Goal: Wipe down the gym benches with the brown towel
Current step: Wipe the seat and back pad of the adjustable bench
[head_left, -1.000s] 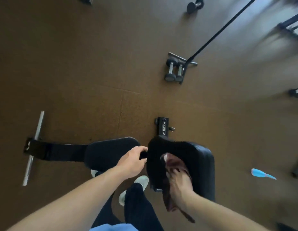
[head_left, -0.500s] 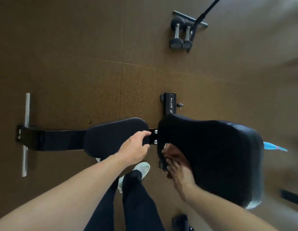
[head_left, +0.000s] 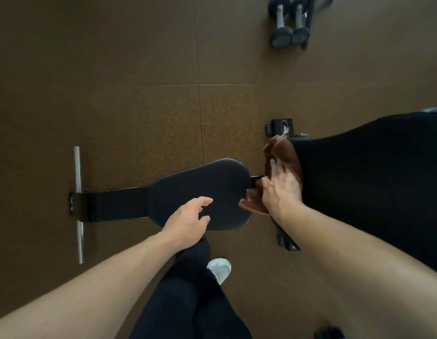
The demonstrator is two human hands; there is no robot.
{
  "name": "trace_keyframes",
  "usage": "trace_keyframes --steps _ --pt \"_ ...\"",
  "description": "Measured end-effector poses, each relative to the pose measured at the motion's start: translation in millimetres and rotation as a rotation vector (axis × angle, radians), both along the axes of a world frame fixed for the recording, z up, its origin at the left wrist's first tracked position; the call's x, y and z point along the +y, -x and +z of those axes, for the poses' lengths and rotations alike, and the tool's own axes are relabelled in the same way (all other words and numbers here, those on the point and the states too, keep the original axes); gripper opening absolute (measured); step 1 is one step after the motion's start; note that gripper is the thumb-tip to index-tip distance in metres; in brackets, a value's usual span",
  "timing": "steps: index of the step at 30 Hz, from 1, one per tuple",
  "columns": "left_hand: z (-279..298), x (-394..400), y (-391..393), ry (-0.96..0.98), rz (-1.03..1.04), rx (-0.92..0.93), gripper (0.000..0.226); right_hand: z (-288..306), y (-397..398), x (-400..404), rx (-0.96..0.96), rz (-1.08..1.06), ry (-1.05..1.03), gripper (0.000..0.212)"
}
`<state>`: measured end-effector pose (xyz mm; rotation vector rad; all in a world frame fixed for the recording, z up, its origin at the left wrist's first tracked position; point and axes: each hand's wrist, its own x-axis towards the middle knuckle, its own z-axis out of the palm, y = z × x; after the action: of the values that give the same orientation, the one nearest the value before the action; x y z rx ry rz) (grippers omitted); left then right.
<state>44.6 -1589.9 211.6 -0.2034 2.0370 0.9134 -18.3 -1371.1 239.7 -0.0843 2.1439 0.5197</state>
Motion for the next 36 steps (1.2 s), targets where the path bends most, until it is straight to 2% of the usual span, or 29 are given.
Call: trace_keyframes --steps 1,2,3,4,7,8,9,10,12,13,15,17,19,21,23,24,26,27,29,31,34,36 --pt "-4 -3 -13 0.003 -0.016 -0.039 0.048 2 -21 -1 -0.071 -0.066 0.100 0.061" --pt "-7 -4 -29 -0.003 -0.020 -0.077 0.047 2 -47 -1 -0.061 0.032 0.102 0.067" --pt "-9 -4 -46 -0.013 -0.018 -0.105 0.047 2 -71 3 -0.061 0.125 0.022 0.074" --pt "-10 -4 -63 -0.020 -0.014 -0.123 0.047 1 -88 9 -0.016 0.130 -0.020 0.075" --pt "-13 2 -107 -0.018 0.025 -0.151 0.046 -1 -117 22 0.220 -0.122 0.222 0.046" --pt "-14 5 -118 -0.037 0.087 -0.167 0.043 -1 -122 18 0.252 -0.149 0.261 0.042" --pt "-13 8 -126 -0.071 0.187 -0.188 0.039 -4 -127 14 0.302 -0.212 0.333 0.045" --pt "-12 11 -129 -0.123 0.320 -0.223 0.035 -9 -133 8 0.398 -0.187 0.382 0.051" --pt "-7 13 -122 -0.236 0.604 -0.315 0.035 -6 -138 -14 0.470 -0.411 0.602 0.055" --pt "-6 11 -115 -0.305 0.714 -0.359 0.043 -1 -142 -29 0.477 -0.599 0.766 0.052" --pt "-5 1 -99 -0.527 0.833 -0.436 0.070 13 -145 -59 0.369 -1.034 1.106 0.045" --pt "-2 -13 -82 -0.678 0.848 -0.456 0.077 20 -149 -90 0.204 -1.434 1.326 0.045" --pt "0 -26 -69 -0.641 0.872 -0.426 0.064 7 -156 -117 0.208 -1.538 1.367 0.043" --pt "-3 -34 -62 -0.446 0.855 -0.337 0.053 -5 -157 -143 0.293 -1.678 1.382 0.033" --pt "-9 -40 -63 -0.221 0.736 -0.150 0.047 -13 -158 -165 0.396 -1.846 1.360 0.035" --pt "-8 -43 -65 -0.172 0.685 -0.048 0.047 -16 -160 -173 0.483 -1.928 1.343 0.037" --pt "-7 -46 -72 -0.256 0.635 0.076 0.055 -19 -163 -187 0.721 -2.052 1.256 0.045" --pt "-3 -45 -73 -0.328 0.618 0.106 0.049 -17 -165 -192 0.867 -2.065 1.186 0.048" --pt "7 -40 -75 -0.445 0.584 0.132 0.024 -13 -167 -199 1.105 -1.954 1.045 0.044" --pt "15 -42 -73 -0.459 0.638 0.176 0.011 -9 -164 -204 1.159 -1.753 0.952 0.042" --pt "2 -74 -69 -0.356 0.652 0.120 0.016 -34 -148 -208 0.966 -1.431 0.920 0.061" --pt "-24 -110 -67 -0.169 0.441 0.046 0.035 -76 -125 -209 0.703 -1.195 0.821 0.065"
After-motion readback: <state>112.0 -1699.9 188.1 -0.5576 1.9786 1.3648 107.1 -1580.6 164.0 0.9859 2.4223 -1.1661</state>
